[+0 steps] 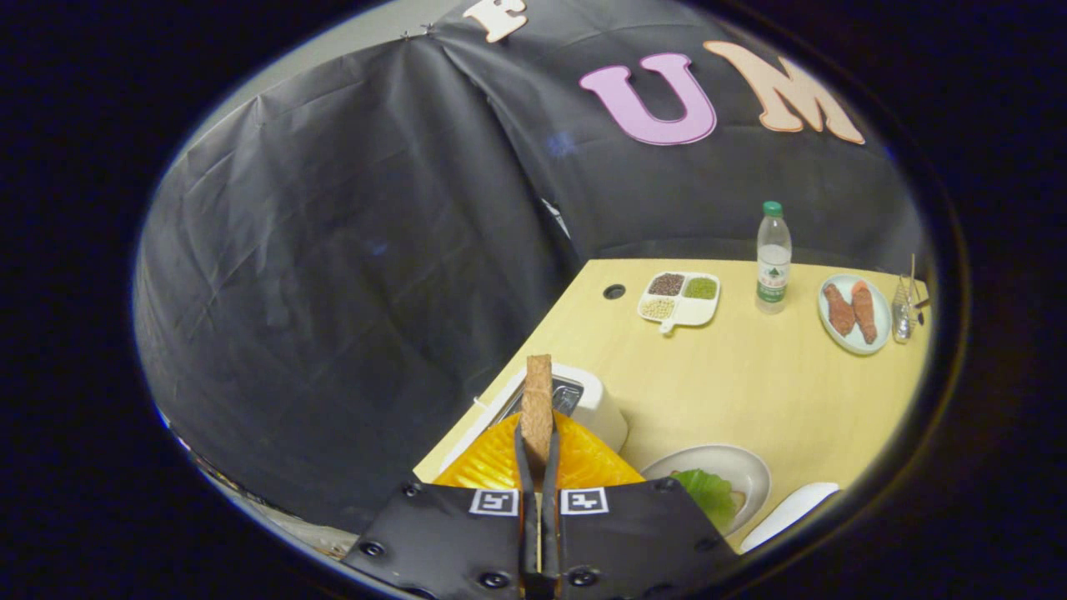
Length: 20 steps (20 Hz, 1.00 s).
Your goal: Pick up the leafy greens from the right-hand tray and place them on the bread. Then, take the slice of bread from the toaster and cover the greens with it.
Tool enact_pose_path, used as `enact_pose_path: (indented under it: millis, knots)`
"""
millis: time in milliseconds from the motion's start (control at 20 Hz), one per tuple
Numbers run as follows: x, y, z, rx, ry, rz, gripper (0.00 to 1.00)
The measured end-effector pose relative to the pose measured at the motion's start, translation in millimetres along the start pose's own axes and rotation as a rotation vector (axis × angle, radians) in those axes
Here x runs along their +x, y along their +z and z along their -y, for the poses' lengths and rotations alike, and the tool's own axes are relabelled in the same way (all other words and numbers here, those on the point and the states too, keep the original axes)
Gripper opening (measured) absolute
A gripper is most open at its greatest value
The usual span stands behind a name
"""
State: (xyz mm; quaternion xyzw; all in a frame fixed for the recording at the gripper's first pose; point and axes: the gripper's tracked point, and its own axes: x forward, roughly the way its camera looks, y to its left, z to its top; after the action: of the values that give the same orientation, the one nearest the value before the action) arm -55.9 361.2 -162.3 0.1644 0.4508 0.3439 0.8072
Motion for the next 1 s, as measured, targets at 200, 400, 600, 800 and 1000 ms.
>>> enact_pose_path:
  millis: [200,400,600,800,1000]
  knots:
    - [-14,-6,27,0.089,-0.023,0.034,0.05]
    - [-20,-25,59,0.162,-0.065,0.035,0.05]
    - [-18,-45,82,0.199,-0.087,0.031,0.04]
    - [-18,-71,104,0.252,-0.102,0.023,0.05]
    - [-11,-98,120,0.297,-0.112,-0.008,0.05]
